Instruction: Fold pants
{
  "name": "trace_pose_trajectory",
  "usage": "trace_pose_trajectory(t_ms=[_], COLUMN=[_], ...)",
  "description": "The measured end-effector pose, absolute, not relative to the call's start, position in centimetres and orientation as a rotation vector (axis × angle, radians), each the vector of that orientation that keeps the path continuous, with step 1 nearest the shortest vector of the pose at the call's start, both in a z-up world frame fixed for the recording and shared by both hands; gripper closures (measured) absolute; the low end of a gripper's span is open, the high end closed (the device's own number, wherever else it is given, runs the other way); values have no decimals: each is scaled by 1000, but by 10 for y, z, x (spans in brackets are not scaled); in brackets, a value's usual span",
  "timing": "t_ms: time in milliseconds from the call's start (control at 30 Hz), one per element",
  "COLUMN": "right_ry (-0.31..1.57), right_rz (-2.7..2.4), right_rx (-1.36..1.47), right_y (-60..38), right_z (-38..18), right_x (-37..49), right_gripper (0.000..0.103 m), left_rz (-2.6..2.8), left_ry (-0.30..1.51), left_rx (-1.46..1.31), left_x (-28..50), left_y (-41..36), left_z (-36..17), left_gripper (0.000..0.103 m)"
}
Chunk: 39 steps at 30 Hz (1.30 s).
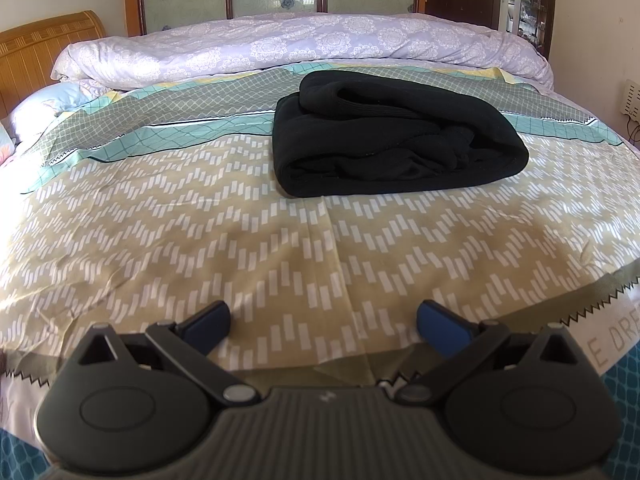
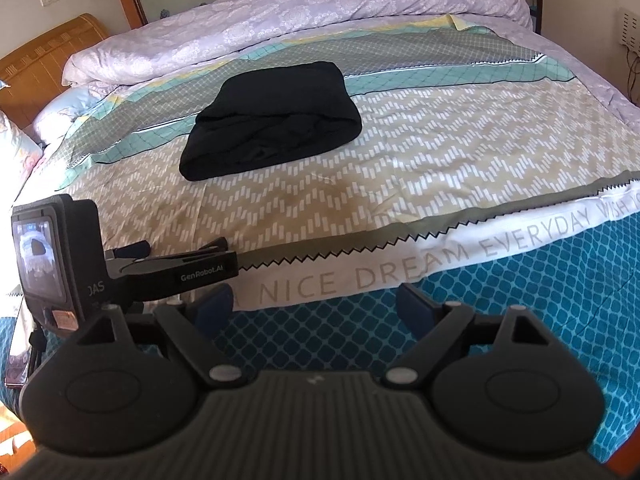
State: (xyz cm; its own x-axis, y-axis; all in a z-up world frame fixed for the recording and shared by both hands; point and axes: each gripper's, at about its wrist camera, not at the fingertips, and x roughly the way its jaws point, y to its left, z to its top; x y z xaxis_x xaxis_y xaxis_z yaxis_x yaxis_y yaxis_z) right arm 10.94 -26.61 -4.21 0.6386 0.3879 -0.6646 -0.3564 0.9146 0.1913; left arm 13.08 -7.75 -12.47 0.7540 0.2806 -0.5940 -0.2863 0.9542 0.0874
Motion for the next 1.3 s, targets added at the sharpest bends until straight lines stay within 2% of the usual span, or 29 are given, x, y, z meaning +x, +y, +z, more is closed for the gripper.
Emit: trace_pose_trajectory(t_ms=[1300], right_ry=[765], right_rz=[438], right_rx=[92], right_y=[-275], right_z=[-45], right_x=[109], right_gripper=[13], left_rz=[309], left_ry=[646], left_rx=[-9], left_x=[131], left_y=[-77], left_z=[-125], left_gripper=[0])
